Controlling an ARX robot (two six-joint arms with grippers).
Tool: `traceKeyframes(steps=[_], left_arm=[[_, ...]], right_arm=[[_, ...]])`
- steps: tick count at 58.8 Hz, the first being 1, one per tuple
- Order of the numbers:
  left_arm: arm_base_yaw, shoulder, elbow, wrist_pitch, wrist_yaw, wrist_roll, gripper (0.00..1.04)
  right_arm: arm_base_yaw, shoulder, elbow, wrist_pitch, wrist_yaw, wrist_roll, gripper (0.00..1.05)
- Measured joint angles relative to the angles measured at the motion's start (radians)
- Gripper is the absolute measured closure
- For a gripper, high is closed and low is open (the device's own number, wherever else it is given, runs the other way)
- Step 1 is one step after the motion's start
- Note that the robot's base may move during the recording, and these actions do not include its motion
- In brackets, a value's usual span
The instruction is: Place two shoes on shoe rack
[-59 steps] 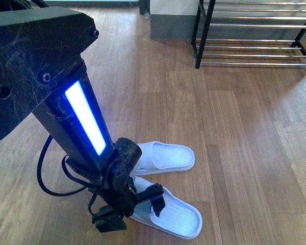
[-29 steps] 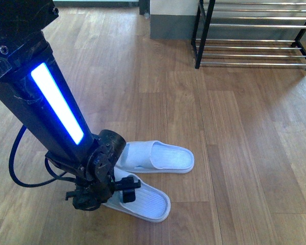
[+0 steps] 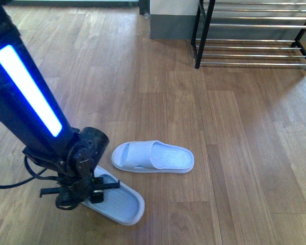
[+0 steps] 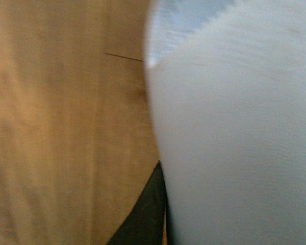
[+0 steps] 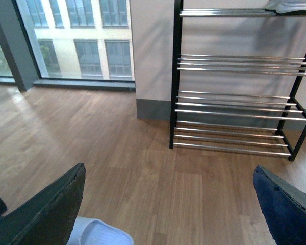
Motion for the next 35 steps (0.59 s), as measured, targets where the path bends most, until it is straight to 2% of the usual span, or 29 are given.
traceKeyframes(steps=[1, 17, 29, 33, 35], left_arm=[[0.011, -0.025, -0.025, 0.006, -0.002, 0.008, 1.03], [0.21, -0.538, -0.418, 0.269, -0.114, 0.275, 1.03], [0.414, -1.076, -0.765, 0.654, -0.16, 0.694, 1.03], [0.458, -1.253, -0.889, 0.812, -0.164, 0.819, 1.03], [0.468, -1.303, -0.923, 0.837, -0.164, 0.841, 1.03]], right_arm=[[0.0, 0.0, 0.0, 0.0, 0.0, 0.0, 0.09], [0.0, 0.0, 0.0, 0.0, 0.0, 0.0, 0.09], [0.0, 0.0, 0.0, 0.0, 0.0, 0.0, 0.09], [0.0, 0.0, 0.0, 0.0, 0.0, 0.0, 0.09], [0.0, 0.0, 0.0, 0.0, 0.0, 0.0, 0.09]])
